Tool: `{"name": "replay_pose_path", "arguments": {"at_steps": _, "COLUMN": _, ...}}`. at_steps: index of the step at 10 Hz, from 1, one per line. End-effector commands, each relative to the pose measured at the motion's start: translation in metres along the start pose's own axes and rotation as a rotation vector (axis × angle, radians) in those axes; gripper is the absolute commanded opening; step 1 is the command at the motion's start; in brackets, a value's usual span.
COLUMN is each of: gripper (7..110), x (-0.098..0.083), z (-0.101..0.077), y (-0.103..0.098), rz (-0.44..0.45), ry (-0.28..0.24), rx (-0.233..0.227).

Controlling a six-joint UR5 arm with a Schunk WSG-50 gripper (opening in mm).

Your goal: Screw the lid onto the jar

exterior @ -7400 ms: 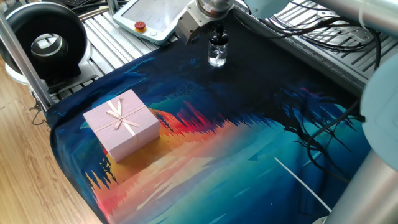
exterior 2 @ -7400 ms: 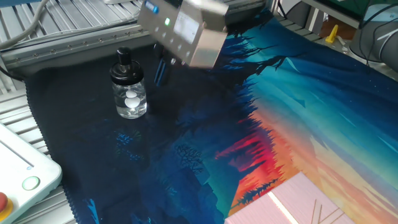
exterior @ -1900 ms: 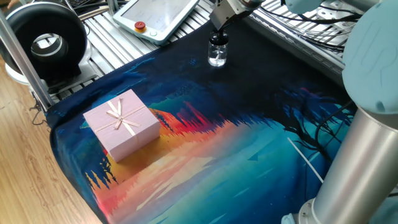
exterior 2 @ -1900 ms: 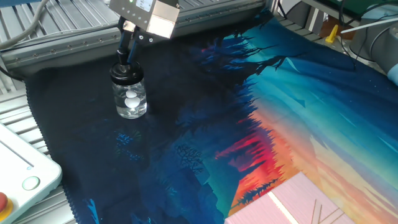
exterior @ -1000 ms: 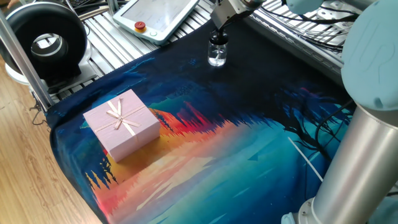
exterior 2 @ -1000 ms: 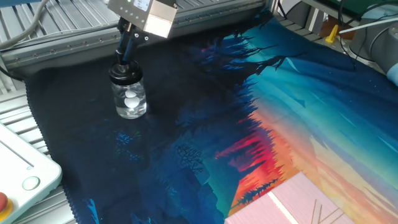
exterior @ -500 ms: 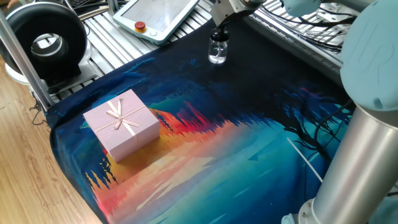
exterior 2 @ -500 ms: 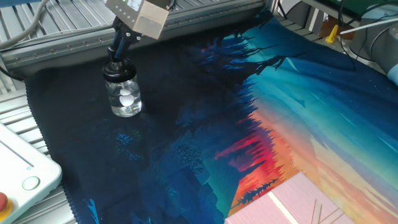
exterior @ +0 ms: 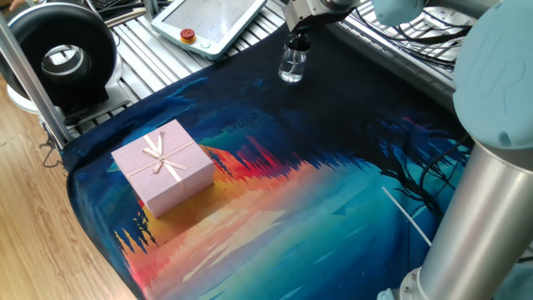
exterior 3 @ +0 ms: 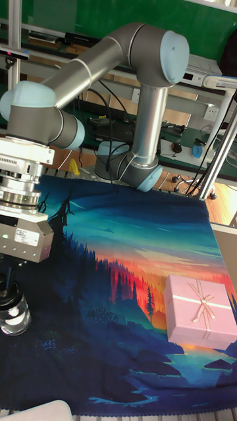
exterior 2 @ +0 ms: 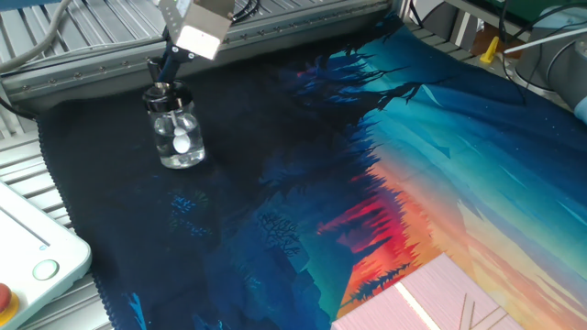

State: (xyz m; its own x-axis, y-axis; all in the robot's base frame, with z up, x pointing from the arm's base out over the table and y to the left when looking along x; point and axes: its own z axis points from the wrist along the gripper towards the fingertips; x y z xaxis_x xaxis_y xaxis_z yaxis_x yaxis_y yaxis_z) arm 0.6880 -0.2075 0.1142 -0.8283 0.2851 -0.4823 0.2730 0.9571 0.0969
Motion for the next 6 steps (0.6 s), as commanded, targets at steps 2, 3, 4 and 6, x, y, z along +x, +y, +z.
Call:
{"name": "replay_pose_path", "arguments": {"at_steps": 2, "gripper": 7, "x": -0.010, "z": 0.000, "y": 0.010, "rz": 0.033, "ry": 0.010, "rx": 0.001}}
{"name": "replay_pose_path", "arguments": {"at_steps": 3, "gripper": 7, "x": -0.013, "z": 0.002, "y": 0.013, "rz": 0.022, "ry": 0.009, "rx": -0.004}}
{"name": "replay_pose_path", "arguments": {"at_steps": 4, "gripper": 7, "x": -0.015, "z": 0.003, "y": 0.019, "rz": 0.011, "ry": 0.010, "rx": -0.009}}
{"name": "replay_pose_path", "arguments": {"at_steps": 6, "gripper": 22, "x": -0.012, "z": 0.004, "y": 0.030, "rz": -0.011, "ry": 0.035, "rx": -0.026}}
